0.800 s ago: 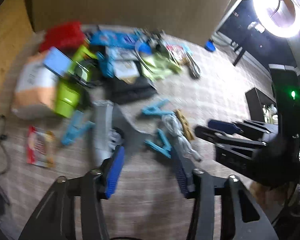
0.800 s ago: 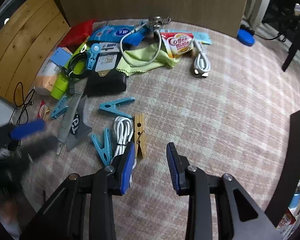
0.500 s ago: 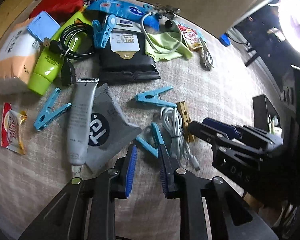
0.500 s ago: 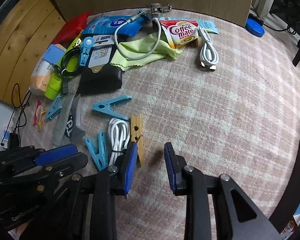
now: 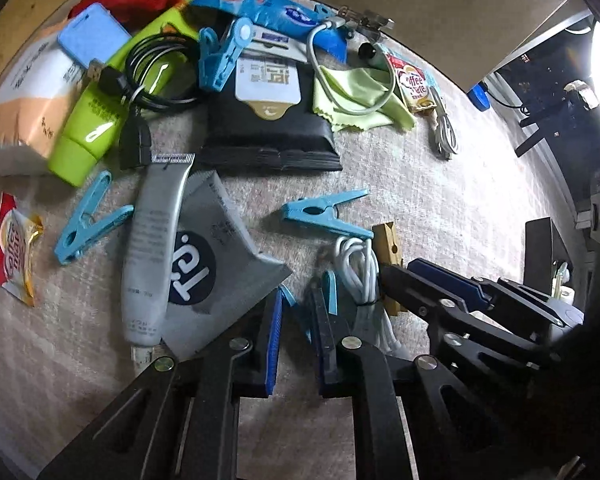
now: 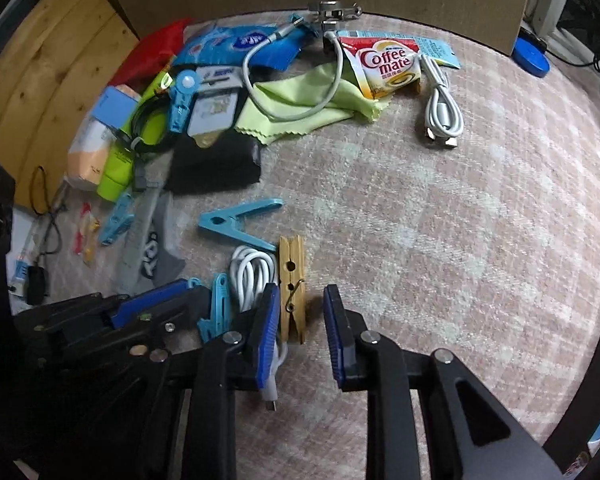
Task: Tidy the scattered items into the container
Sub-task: 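Grasp the blue clothespin with the left tool while the right grasps the wooden clothespin, then carry both clothespins to the black tray and open both tools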
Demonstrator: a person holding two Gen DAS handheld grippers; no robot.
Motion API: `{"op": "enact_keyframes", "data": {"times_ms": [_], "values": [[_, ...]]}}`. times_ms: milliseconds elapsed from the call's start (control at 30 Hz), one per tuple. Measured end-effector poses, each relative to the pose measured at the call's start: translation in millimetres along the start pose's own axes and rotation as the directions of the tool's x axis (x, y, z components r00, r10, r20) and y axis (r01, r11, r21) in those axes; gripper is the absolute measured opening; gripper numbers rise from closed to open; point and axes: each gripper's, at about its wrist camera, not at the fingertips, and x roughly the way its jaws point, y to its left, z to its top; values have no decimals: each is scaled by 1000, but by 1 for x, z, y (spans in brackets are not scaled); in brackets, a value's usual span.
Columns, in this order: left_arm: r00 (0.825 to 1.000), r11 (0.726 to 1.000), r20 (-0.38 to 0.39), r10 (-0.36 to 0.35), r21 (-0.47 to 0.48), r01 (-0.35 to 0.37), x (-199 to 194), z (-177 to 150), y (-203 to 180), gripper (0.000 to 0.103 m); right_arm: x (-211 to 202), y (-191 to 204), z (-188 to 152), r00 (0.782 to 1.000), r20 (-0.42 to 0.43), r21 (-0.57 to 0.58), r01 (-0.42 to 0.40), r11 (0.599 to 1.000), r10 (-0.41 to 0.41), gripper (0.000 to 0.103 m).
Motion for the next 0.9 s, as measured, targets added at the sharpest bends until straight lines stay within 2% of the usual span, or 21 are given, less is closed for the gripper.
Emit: {"op": "enact_keyframes", "data": {"times_ms": [67, 167, 267, 400, 567, 700, 900], "values": [[1000, 1000, 2, 7, 12, -7, 0, 1, -3, 13, 1, -1, 2, 1000, -3, -1, 14, 1000, -14, 17], [1000, 1000, 12, 21, 23, -22, 0, 1, -6, 11, 1, 0, 4, 1000, -9, -2, 22, 1000, -22, 13], [1000, 999, 18, 24, 20, -25, -3, -1, 2, 4, -1, 1, 2, 999, -11, -5, 32, 999, -32, 13], [1000, 1000, 19, 7, -13, -7, -9, -4, 16, 4, -8, -3, -6, 1000, 0, 9, 30, 1000, -30, 13], [999, 1000, 45, 6, -7, -6, -26, -12, 19, 3, -32, -20, -18, 999, 39, 36, 16, 999, -17, 13], [997, 1000, 71, -10, 10, 9, -37, -9, -3, 3, -56, -31, -31, 997, 73, 61, 9, 998, -13, 13], [993, 995, 105, -50, 93, 40, -56, -18, -60, 3, -98, -84, -49, 989, 144, 111, 1, 994, -17, 13]]}}
